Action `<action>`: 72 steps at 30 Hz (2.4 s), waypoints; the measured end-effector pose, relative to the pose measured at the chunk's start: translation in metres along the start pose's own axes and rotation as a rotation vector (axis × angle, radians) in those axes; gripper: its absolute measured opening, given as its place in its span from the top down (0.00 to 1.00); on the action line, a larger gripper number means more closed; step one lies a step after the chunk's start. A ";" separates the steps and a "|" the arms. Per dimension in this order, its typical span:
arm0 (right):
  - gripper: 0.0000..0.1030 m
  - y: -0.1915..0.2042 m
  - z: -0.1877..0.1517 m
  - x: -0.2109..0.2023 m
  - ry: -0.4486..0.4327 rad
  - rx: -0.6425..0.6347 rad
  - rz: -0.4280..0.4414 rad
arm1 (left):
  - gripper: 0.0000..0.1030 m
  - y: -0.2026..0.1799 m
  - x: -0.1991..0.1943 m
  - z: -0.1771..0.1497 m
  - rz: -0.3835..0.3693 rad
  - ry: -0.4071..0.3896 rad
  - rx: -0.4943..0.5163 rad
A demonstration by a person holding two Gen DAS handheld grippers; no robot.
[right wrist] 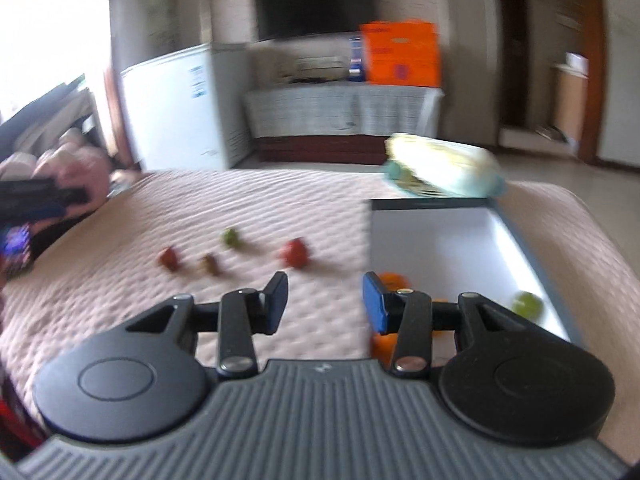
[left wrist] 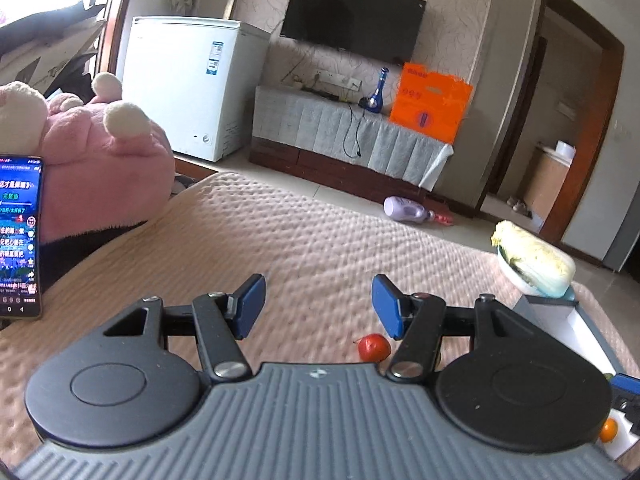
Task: Organize fruits
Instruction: 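Move both open tools toward the red and brown fruits on the bedspread, then grasp the red apple with the left tool while the right tool grasps a brown fruit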
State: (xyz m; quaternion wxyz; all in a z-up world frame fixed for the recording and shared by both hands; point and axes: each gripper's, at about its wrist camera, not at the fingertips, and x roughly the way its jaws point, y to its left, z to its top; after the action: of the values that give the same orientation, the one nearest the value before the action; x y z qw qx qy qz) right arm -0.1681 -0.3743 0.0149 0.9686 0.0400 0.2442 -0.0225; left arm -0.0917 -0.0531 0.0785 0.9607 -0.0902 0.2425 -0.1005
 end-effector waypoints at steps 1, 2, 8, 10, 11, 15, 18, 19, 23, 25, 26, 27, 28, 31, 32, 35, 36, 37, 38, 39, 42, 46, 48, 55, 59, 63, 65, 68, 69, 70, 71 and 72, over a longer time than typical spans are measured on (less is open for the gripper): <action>0.57 0.008 0.000 0.002 0.006 -0.024 0.020 | 0.37 -0.003 0.000 -0.001 -0.002 -0.001 0.013; 0.58 0.016 0.000 0.004 0.009 -0.041 0.038 | 0.37 -0.006 0.000 -0.001 -0.010 -0.005 0.028; 0.57 0.046 -0.001 0.020 0.038 -0.083 0.098 | 0.37 -0.031 0.007 -0.012 -0.030 0.015 0.110; 0.57 0.053 -0.001 0.027 0.051 -0.095 0.110 | 0.37 -0.033 0.013 -0.015 -0.031 0.031 0.124; 0.57 0.057 -0.003 0.028 0.055 -0.101 0.117 | 0.37 -0.034 0.017 -0.017 -0.027 0.043 0.130; 0.57 0.067 -0.006 0.043 0.087 -0.123 0.135 | 0.37 -0.034 0.029 -0.022 -0.007 0.084 0.138; 0.57 0.071 -0.006 0.054 0.103 -0.120 0.147 | 0.37 -0.035 0.035 -0.023 -0.008 0.094 0.138; 0.57 0.073 -0.006 0.059 0.108 -0.119 0.150 | 0.37 -0.036 0.036 -0.023 -0.008 0.097 0.144; 0.57 0.077 -0.007 0.072 0.119 -0.120 0.154 | 0.37 -0.037 0.042 -0.028 -0.005 0.113 0.166; 0.57 0.076 -0.007 0.078 0.128 -0.105 0.160 | 0.37 -0.038 0.045 -0.030 -0.003 0.120 0.172; 0.57 0.076 -0.007 0.081 0.132 -0.100 0.161 | 0.37 -0.038 0.046 -0.031 0.000 0.123 0.175; 0.57 0.076 -0.008 0.084 0.136 -0.098 0.159 | 0.37 -0.038 0.048 -0.031 0.001 0.126 0.177; 0.57 0.076 -0.007 0.087 0.140 -0.095 0.161 | 0.37 -0.038 0.049 -0.032 0.003 0.128 0.180; 0.57 0.075 -0.006 0.094 0.142 -0.071 0.171 | 0.37 -0.037 0.052 -0.034 0.011 0.137 0.184; 0.57 0.075 -0.005 0.096 0.144 -0.061 0.174 | 0.37 -0.037 0.053 -0.035 0.011 0.140 0.185; 0.57 0.075 -0.003 0.101 0.142 -0.042 0.187 | 0.37 -0.036 0.055 -0.036 0.012 0.141 0.200; 0.57 0.076 -0.002 0.103 0.140 -0.043 0.190 | 0.37 -0.037 0.056 -0.037 0.008 0.143 0.206; 0.57 0.078 -0.001 0.104 0.136 -0.046 0.192 | 0.37 -0.037 0.058 -0.038 0.001 0.147 0.215; 0.57 0.078 0.000 0.106 0.134 -0.048 0.194 | 0.37 -0.038 0.060 -0.040 -0.010 0.151 0.230; 0.57 0.079 0.001 0.108 0.134 -0.050 0.196 | 0.37 -0.038 0.062 -0.041 -0.019 0.154 0.246; 0.58 0.081 0.002 0.116 0.143 -0.065 0.192 | 0.38 -0.039 0.067 -0.041 -0.054 0.152 0.274; 0.58 0.082 0.005 0.127 0.154 -0.075 0.188 | 0.38 -0.040 0.080 -0.040 -0.113 0.151 0.272; 0.58 0.084 0.006 0.132 0.154 -0.089 0.180 | 0.38 -0.041 0.085 -0.040 -0.155 0.163 0.259; 0.58 0.092 0.005 0.149 0.162 -0.158 0.167 | 0.39 -0.052 0.103 -0.045 -0.171 0.179 0.288; 0.58 0.096 0.006 0.156 0.155 -0.183 0.166 | 0.49 -0.048 0.115 -0.046 -0.162 0.203 0.250; 0.58 0.101 0.006 0.159 0.145 -0.220 0.166 | 0.56 -0.042 0.125 -0.048 -0.176 0.241 0.186; 0.58 0.103 0.007 0.160 0.141 -0.235 0.166 | 0.56 -0.040 0.129 -0.050 -0.177 0.247 0.167; 0.59 0.102 0.007 0.161 0.134 -0.243 0.165 | 0.56 -0.041 0.132 -0.050 -0.180 0.239 0.163; 0.59 0.101 0.007 0.162 0.136 -0.236 0.168 | 0.56 -0.041 0.133 -0.051 -0.181 0.238 0.156; 0.59 0.099 0.008 0.163 0.137 -0.229 0.171 | 0.60 -0.041 0.133 -0.050 -0.178 0.238 0.155; 0.60 0.099 0.008 0.163 0.139 -0.224 0.177 | 0.65 -0.043 0.133 -0.050 -0.179 0.241 0.158; 0.65 0.099 0.008 0.163 0.140 -0.224 0.183 | 0.65 -0.044 0.133 -0.050 -0.178 0.243 0.159</action>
State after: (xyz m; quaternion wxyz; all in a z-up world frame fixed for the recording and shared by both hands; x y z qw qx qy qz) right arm -0.0148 -0.2806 -0.0494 0.9457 -0.0446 0.3073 0.0960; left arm -0.0077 -0.1333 -0.0147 0.9158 -0.0224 0.3391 -0.2140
